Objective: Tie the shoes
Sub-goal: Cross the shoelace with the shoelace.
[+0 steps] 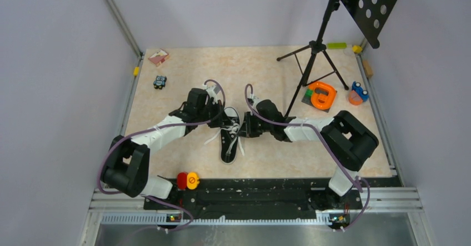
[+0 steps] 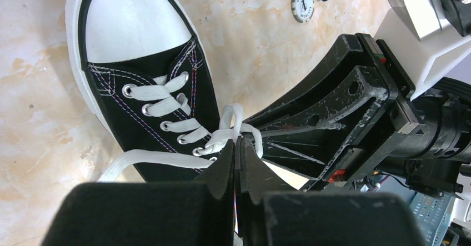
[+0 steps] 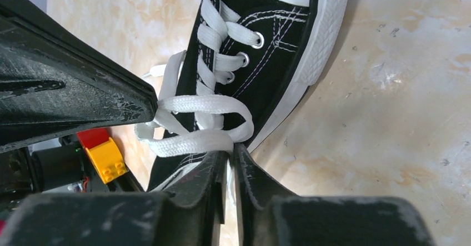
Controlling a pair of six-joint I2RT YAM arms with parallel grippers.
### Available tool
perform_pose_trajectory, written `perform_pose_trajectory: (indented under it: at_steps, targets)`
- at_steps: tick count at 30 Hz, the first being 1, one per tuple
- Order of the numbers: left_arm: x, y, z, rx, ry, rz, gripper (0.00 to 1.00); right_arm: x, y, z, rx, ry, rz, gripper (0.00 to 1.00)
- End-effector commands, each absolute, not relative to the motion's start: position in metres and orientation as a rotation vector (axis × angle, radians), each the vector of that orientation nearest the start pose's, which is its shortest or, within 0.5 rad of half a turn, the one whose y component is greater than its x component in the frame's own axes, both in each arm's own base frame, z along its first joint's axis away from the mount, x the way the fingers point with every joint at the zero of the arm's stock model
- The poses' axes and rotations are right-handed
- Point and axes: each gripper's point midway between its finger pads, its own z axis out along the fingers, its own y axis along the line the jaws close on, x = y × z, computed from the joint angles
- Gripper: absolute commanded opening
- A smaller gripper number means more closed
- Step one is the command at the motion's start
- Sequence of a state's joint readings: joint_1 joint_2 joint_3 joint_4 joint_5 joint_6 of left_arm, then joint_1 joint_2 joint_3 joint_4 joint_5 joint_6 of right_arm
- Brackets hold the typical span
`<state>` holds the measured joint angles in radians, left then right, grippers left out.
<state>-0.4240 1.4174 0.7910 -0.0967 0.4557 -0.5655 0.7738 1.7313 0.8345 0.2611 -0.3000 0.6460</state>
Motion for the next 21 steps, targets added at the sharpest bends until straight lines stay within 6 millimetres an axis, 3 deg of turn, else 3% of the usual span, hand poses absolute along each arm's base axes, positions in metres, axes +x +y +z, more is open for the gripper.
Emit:
perform_pose_trajectory:
  at_steps: [1, 4, 12, 16, 21]
  targets:
    - [0.292, -0.237, 0.125, 0.116, 2.347, -1.022, 0.00, 0.271, 0.365, 0.078, -0.352, 2.296, 1.084, 0.18]
    - [0.291, -0.236, 0.125, 0.115, 2.349, -1.021, 0.00, 0.268, 0.363, 0.080, -0.361, 2.301, 1.080, 0.27]
    - [0.291, -0.237, 0.124, 0.115, 2.348, -1.024, 0.00, 0.268, 0.351, 0.093, -0.381, 2.285, 1.066, 0.34]
    - [0.291, -0.238, 0.125, 0.120, 2.345, -1.027, 0.00, 0.263, 0.349, 0.103, -0.440, 2.268, 1.124, 0.40]
    - [0.292, -0.238, 0.125, 0.127, 2.345, -1.025, 0.00, 0.264, 0.342, 0.113, -0.466, 2.242, 1.188, 0.40]
